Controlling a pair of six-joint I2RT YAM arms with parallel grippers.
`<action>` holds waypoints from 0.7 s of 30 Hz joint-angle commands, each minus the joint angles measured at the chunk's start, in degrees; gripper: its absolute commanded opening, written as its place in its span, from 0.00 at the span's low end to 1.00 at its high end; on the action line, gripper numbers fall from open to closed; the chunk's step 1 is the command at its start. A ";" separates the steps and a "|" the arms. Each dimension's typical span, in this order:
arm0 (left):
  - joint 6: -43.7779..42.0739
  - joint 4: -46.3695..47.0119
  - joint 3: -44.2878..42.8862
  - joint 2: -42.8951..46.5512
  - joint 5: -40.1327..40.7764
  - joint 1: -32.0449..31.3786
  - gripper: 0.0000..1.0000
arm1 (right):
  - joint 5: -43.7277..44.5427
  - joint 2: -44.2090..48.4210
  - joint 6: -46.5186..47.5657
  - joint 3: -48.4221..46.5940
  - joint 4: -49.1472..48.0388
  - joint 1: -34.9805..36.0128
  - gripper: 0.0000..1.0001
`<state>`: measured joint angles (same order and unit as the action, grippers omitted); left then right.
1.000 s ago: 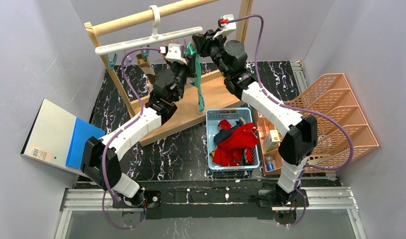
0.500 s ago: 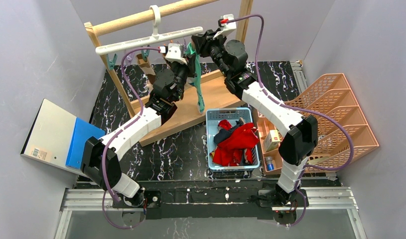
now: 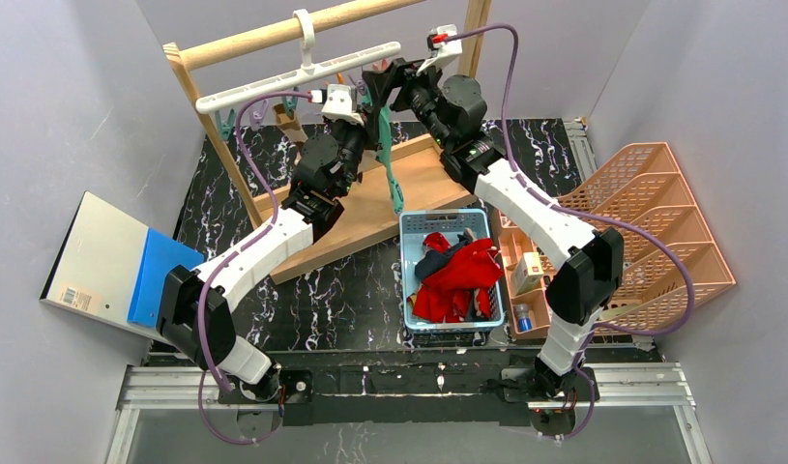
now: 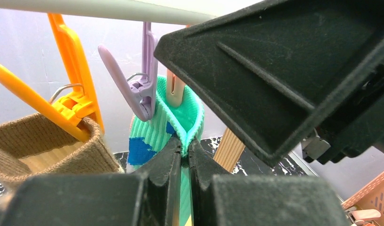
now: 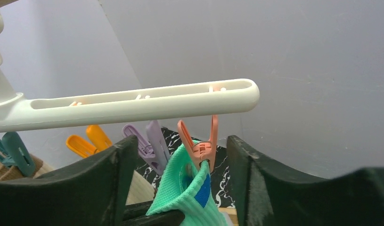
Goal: Clip the socks to the hanger
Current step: Pick up the sock from the hanger.
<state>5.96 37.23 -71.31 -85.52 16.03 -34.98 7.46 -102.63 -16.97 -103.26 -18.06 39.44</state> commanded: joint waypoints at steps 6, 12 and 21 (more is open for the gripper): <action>-0.39 1.53 -3.30 2.64 -1.43 0.18 0.11 | -0.95 5.74 -0.10 -4.29 7.75 0.02 0.99; 1.61 1.20 -3.97 2.67 -4.38 0.18 0.44 | 3.87 14.24 0.29 2.89 8.89 0.02 0.99; 0.72 -6.88 -0.90 11.30 -8.12 0.18 0.86 | 7.25 27.74 1.53 17.57 12.34 -0.09 0.99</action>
<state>7.53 33.58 -73.06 -83.02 9.61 -34.98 12.36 -79.64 -16.56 -91.29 -6.94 39.44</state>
